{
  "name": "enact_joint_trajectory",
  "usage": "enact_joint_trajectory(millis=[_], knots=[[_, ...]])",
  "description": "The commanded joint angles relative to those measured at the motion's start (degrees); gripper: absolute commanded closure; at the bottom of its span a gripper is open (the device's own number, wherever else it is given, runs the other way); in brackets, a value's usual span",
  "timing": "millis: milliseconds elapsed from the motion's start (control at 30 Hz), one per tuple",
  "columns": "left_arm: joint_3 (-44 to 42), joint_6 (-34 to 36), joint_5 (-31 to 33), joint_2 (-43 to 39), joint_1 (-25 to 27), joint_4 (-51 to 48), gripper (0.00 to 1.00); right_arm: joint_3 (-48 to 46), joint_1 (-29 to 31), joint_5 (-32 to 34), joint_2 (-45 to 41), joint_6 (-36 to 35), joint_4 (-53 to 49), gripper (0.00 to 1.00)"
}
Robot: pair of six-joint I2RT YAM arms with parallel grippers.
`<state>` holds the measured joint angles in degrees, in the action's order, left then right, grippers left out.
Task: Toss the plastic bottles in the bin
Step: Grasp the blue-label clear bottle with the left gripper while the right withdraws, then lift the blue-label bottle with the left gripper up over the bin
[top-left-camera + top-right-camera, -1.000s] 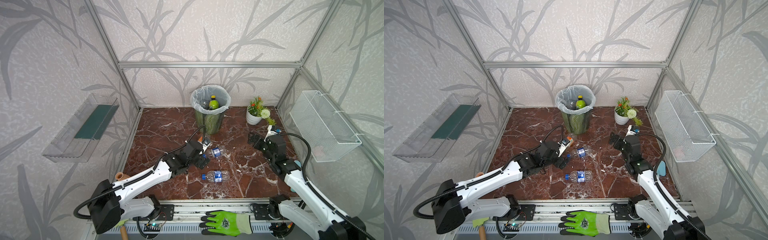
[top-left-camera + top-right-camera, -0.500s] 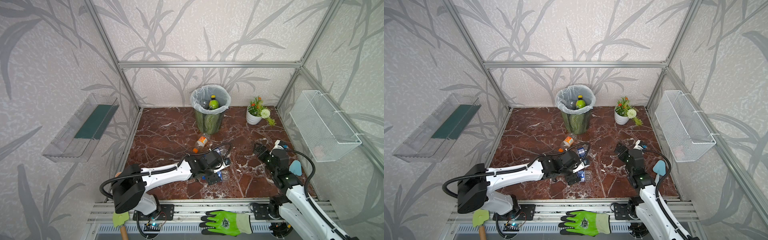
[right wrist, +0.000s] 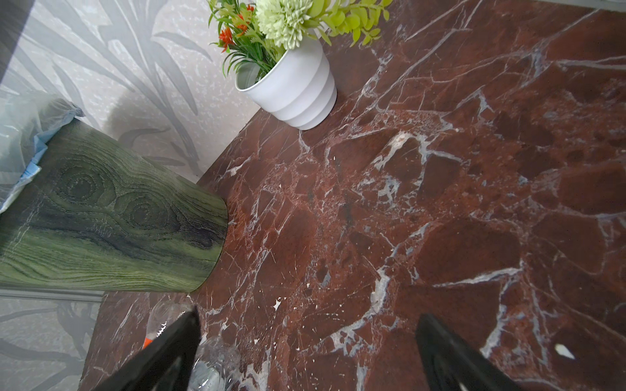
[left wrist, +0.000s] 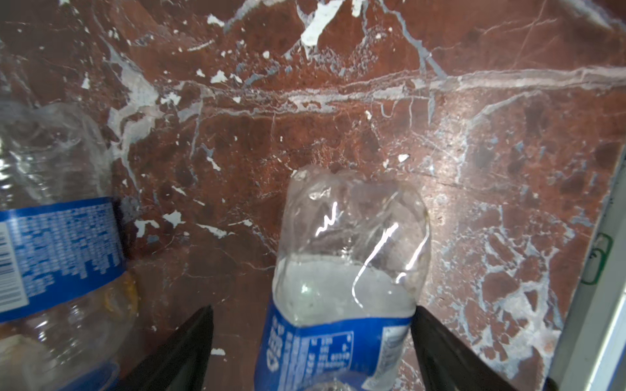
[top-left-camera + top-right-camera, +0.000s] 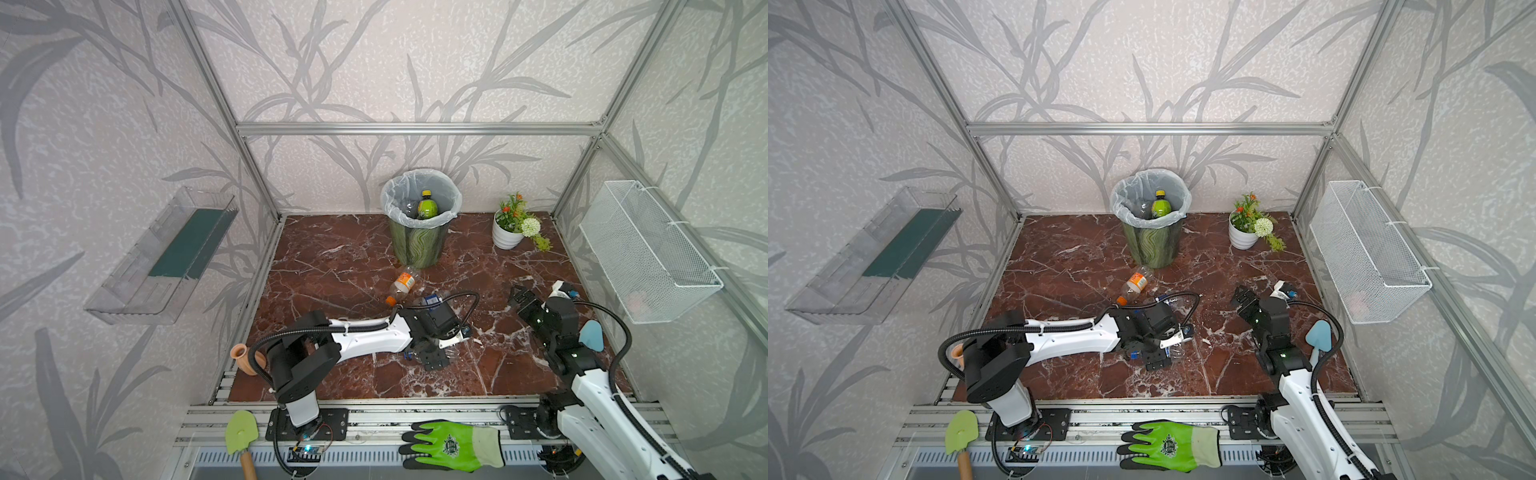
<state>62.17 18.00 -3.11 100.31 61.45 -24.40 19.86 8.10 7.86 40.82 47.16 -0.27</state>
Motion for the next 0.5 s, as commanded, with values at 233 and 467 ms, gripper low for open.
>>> enact_joint_trajectory(millis=[233, 467], knots=[[3.9, 2.4, 0.8, 5.9, 0.1, -2.0, 0.13, 0.8, -1.8, -1.8, 0.0, 0.6, 0.7, 0.01], [3.9, 1.5, -0.7, 5.3, 0.0, -0.8, 0.36, 0.8, -2.3, -2.3, 0.2, 0.7, 0.7, 0.01]])
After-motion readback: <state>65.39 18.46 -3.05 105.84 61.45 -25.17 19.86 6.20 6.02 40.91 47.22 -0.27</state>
